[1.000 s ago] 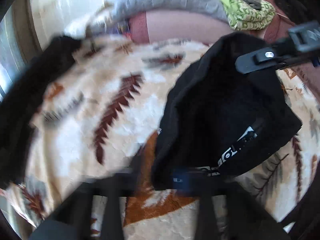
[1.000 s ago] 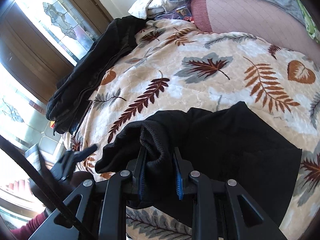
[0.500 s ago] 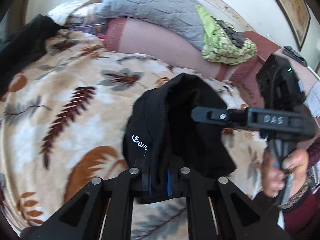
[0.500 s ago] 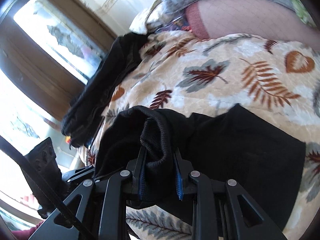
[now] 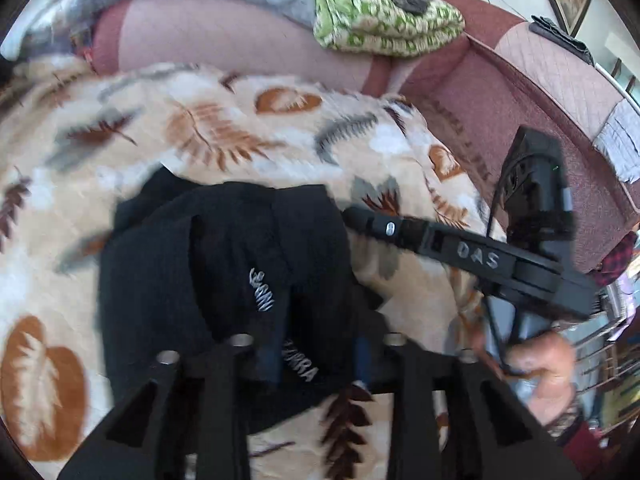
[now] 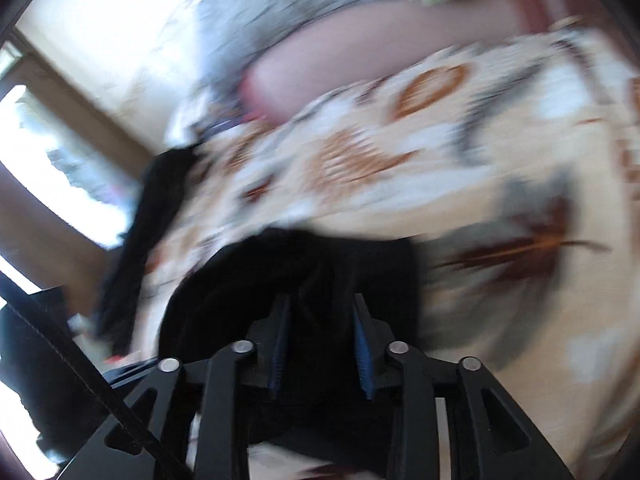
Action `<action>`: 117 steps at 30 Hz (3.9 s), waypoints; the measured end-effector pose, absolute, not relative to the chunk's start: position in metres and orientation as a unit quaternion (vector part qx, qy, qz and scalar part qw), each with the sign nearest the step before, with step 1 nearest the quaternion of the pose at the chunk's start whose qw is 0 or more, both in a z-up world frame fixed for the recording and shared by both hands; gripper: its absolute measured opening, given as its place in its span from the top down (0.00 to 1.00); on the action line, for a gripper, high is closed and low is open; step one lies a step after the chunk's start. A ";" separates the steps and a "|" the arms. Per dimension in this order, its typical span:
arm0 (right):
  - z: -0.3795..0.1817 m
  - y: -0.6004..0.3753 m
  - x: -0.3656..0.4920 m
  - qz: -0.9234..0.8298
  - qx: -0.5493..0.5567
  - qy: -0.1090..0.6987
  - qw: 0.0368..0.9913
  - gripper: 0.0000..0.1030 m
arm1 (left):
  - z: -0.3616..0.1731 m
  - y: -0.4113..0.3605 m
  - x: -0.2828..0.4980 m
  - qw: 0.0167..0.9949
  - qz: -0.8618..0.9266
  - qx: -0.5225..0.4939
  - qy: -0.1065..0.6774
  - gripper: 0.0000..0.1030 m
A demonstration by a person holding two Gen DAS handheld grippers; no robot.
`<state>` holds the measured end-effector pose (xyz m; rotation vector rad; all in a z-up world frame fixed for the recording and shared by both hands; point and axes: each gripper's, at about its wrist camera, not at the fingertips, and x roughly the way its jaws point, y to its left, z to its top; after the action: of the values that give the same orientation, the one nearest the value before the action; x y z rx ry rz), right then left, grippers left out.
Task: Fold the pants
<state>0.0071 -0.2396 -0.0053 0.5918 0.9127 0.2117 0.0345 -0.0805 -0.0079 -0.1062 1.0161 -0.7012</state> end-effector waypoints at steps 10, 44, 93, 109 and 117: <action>0.012 -0.274 -0.018 0.101 0.340 0.353 0.866 0.44 | 0.017 -0.035 0.003 0.834 -0.323 -0.074 0.441 0.33; -0.036 -0.214 -0.021 0.082 0.238 0.493 0.833 0.91 | -0.060 -0.011 0.022 0.842 -0.225 -0.048 0.489 0.29; -0.010 -0.271 0.012 0.062 0.347 0.425 0.833 0.33 | -0.014 0.030 0.035 0.855 -0.237 -0.091 0.452 0.24; -0.065 -0.245 0.014 0.142 0.385 0.463 0.785 0.24 | -0.075 0.003 0.124 0.761 -0.318 -0.187 0.533 0.08; -0.070 -0.223 0.033 0.165 0.371 0.466 0.786 0.57 | -0.065 -0.004 0.124 0.774 -0.302 -0.144 0.537 0.61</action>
<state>0.0333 -0.2234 -0.0697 0.7996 1.0058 0.3551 0.1241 -0.0037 -0.0649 -0.3121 1.1629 -0.6548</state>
